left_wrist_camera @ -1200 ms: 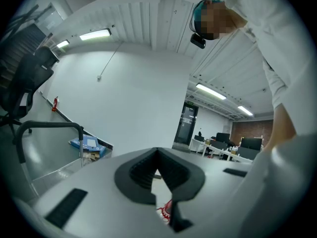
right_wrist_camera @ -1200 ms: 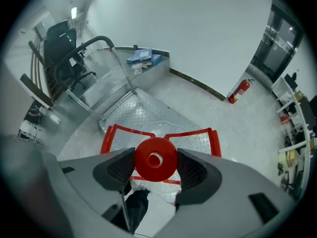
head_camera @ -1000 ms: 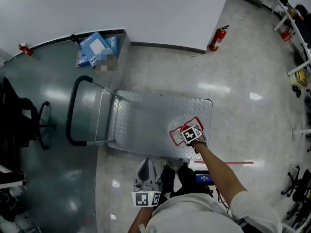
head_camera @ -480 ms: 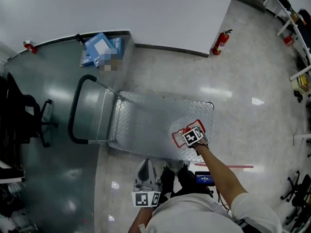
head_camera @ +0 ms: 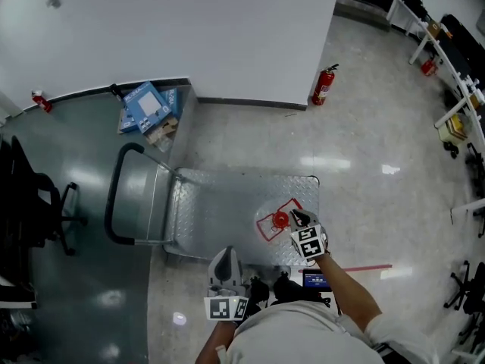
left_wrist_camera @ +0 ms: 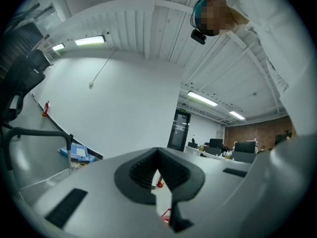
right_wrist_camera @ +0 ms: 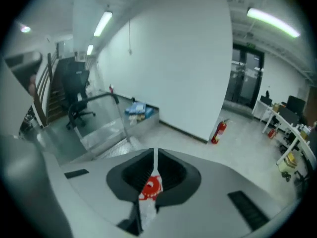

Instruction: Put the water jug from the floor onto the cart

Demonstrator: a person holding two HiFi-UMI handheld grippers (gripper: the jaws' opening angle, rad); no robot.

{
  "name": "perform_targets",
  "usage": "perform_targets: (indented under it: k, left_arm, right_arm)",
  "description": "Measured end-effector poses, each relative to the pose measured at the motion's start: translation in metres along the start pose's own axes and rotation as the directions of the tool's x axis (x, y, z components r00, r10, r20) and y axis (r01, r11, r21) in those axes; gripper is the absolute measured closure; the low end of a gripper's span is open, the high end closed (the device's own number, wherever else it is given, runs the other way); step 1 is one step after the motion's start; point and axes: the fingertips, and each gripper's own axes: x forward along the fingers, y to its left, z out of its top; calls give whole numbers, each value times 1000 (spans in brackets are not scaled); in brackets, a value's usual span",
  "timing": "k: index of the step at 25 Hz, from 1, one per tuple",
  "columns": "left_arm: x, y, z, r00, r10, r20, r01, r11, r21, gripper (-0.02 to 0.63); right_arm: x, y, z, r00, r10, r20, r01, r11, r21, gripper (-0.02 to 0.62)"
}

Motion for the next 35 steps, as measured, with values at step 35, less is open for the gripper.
perform_targets:
  k: [35]
  left_arm:
    - [3,-41,27,992,-103,77,99,994,47,603]
  right_arm:
    - [-173,28,75,816,-25,577,-42,994,102,583]
